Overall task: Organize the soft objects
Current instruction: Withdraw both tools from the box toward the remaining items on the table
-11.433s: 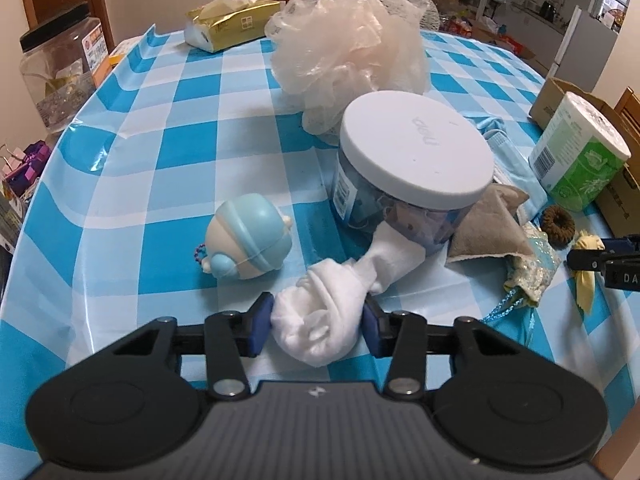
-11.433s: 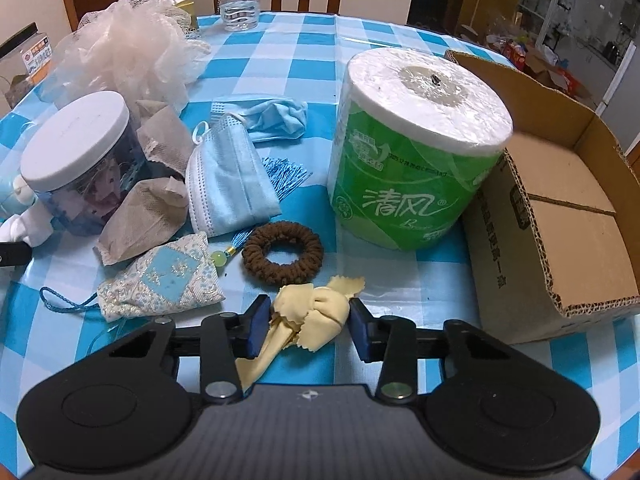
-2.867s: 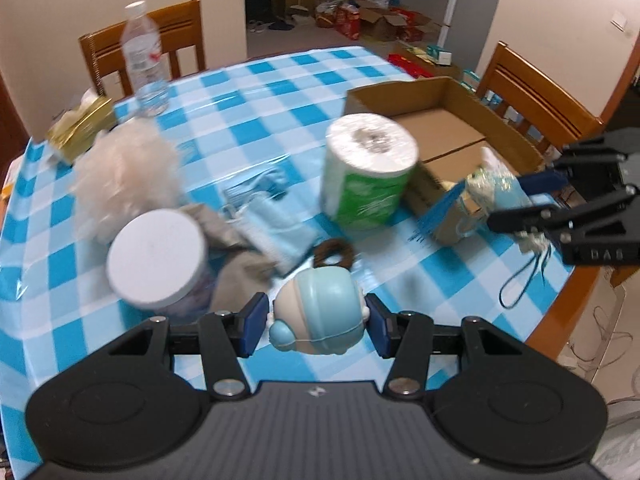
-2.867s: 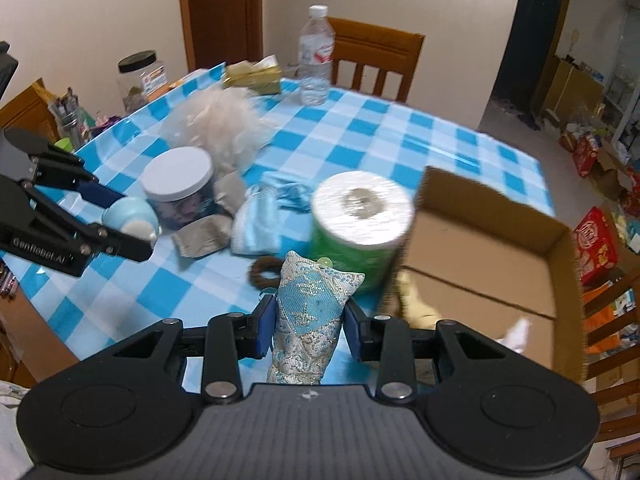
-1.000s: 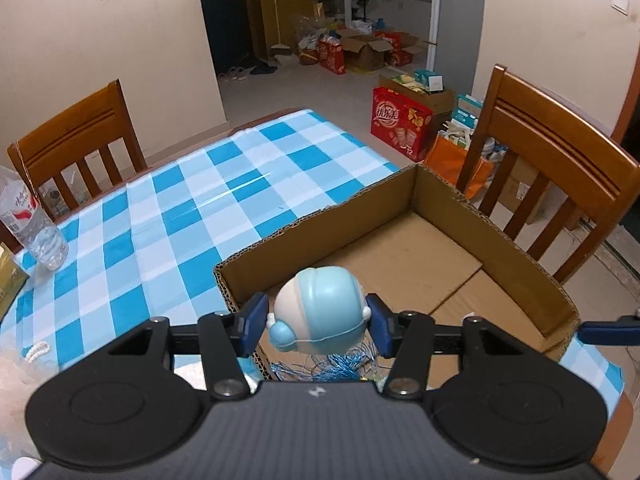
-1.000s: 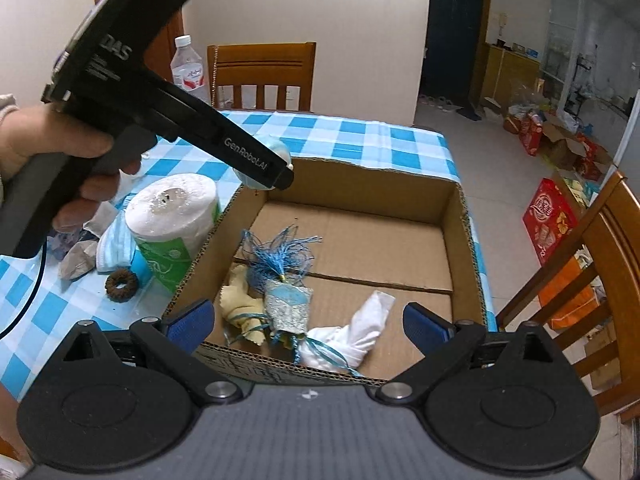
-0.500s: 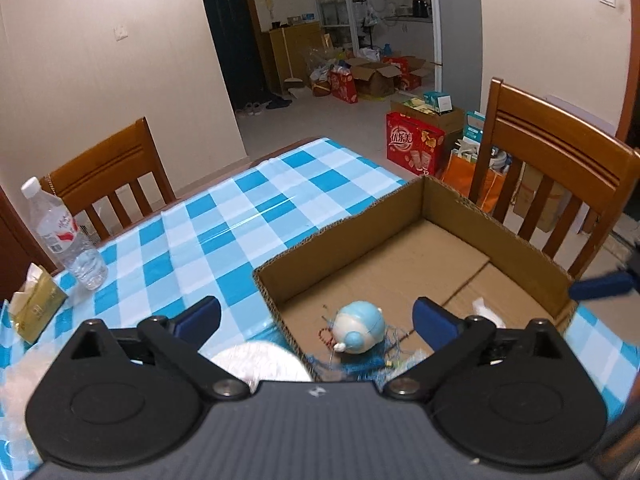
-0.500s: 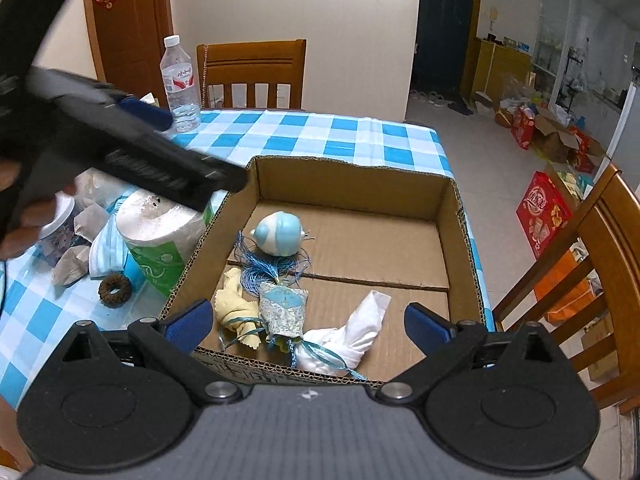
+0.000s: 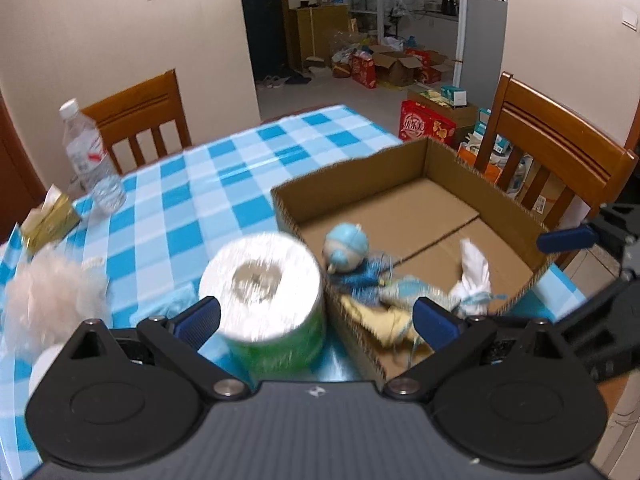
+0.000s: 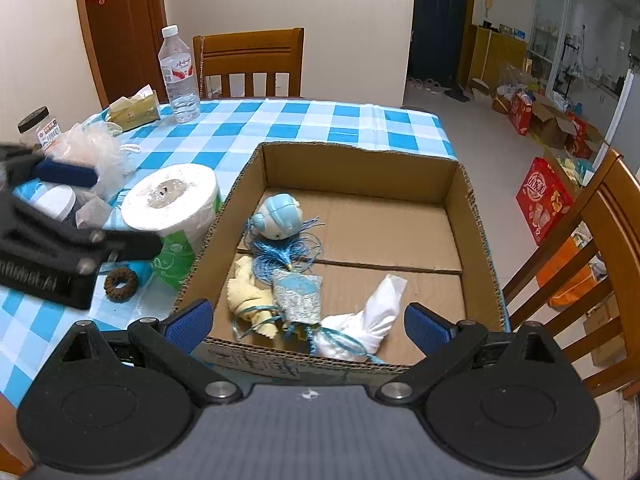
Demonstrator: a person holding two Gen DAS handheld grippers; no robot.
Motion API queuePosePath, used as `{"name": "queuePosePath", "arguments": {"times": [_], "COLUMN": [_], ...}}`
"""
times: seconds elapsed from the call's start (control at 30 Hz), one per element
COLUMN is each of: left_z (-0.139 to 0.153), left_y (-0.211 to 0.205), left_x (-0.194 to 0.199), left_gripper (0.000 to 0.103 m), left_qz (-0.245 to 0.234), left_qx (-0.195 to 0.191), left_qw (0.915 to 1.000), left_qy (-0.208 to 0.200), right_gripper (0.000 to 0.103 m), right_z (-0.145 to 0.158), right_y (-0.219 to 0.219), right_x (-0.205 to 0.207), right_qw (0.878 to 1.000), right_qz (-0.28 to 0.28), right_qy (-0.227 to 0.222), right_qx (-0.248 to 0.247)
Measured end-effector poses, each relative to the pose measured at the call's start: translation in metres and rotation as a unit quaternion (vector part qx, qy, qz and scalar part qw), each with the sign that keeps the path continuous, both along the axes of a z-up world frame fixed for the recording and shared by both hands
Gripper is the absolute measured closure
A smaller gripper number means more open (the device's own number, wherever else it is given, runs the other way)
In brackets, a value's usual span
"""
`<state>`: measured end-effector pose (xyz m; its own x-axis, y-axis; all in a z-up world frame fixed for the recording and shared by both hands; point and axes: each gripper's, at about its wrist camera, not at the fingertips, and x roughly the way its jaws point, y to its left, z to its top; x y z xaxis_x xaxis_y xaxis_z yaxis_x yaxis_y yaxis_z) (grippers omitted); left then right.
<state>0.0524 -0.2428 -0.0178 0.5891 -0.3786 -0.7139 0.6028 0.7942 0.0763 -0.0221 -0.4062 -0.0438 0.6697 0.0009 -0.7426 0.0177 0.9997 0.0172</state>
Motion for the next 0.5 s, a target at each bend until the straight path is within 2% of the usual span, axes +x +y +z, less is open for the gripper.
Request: {"name": "queuePosePath", "arguments": {"times": [0.2, 0.5], "left_z": [-0.005, -0.009], "left_y": [0.032, 0.09], "left_x": [-0.01, -0.016], "left_gripper": [0.001, 0.001], "left_qz": [0.016, 0.009], "left_qx": [-0.008, -0.001], "left_qw": [0.9995, 0.9996], "left_qy": [0.025, 0.027], "right_gripper": [0.0, 0.0], "right_z": [-0.002, 0.0], "right_y": [0.022, 0.066], "right_x": [0.0, 0.003], "right_qw": [1.0, 0.999], "right_qz": [0.005, -0.014], "right_qy": [0.01, 0.022], "right_qx": [-0.015, -0.019]}}
